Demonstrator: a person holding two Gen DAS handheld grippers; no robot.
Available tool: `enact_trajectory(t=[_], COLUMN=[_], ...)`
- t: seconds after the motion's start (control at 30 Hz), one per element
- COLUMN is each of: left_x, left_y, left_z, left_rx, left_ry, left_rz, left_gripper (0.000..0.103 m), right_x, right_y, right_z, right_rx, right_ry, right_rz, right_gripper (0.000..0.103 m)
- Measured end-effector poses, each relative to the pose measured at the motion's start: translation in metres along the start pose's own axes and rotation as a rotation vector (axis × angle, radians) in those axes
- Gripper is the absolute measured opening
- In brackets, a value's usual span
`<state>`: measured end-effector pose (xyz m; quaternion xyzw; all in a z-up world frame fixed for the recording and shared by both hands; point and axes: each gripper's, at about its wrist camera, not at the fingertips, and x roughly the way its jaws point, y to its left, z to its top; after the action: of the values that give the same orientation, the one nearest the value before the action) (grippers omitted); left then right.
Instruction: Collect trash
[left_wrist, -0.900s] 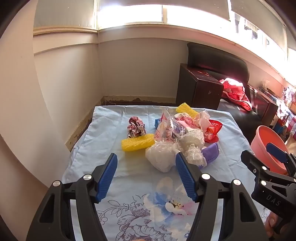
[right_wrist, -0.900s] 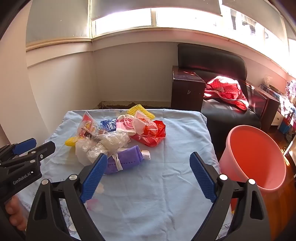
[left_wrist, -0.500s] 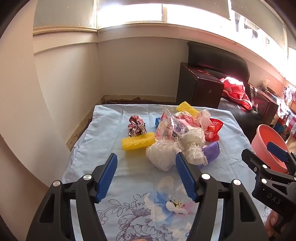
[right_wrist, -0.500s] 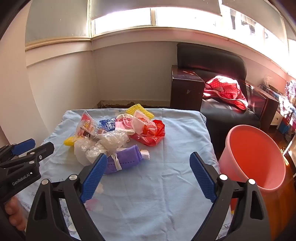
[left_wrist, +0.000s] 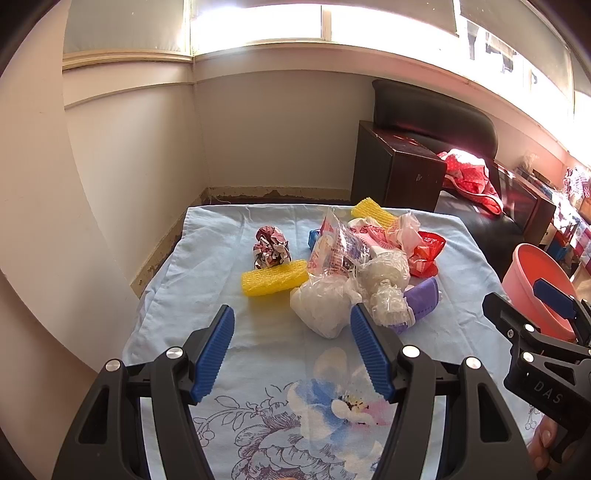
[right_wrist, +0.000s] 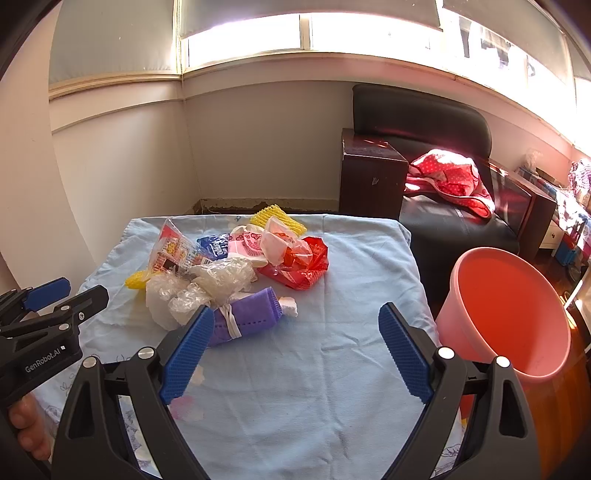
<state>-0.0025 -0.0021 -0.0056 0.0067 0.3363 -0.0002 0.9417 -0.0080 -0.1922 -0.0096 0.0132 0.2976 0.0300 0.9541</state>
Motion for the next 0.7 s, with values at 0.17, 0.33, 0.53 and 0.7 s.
enact_trajectory(t=[0.17, 0.33, 0.53, 0.7], left_x=[0.003, 0.0031, 0.0072, 0.0095], left_y=[-0.002, -0.004, -0.0029, -0.0029], left_z=[0.0006, -0.0015, -0.0014, -0.0019], left_rx=[0.003, 0.005, 0.005, 0.004], left_ry=[0.006, 0.012, 0.017, 0.023], left_rz=[0.0, -0.002, -0.005, -0.005], left_gripper=[0.065, 0.065, 0.065, 0.065], right_x=[0.0034, 0.0052, 0.0064, 0.0085], right_y=[-0.005, -0.0033, -0.0049, -0.0043], right_z=[0.0018, -0.0016, -0.0037, -0.0041], right_rx=[0.003, 0.004, 0.003, 0.004], right_ry=[0.003, 0.005, 0.009, 0.014], right_rz=[0.002, 0.002, 0.001, 0.0], right_gripper=[0.091, 0.091, 0.091, 0.091])
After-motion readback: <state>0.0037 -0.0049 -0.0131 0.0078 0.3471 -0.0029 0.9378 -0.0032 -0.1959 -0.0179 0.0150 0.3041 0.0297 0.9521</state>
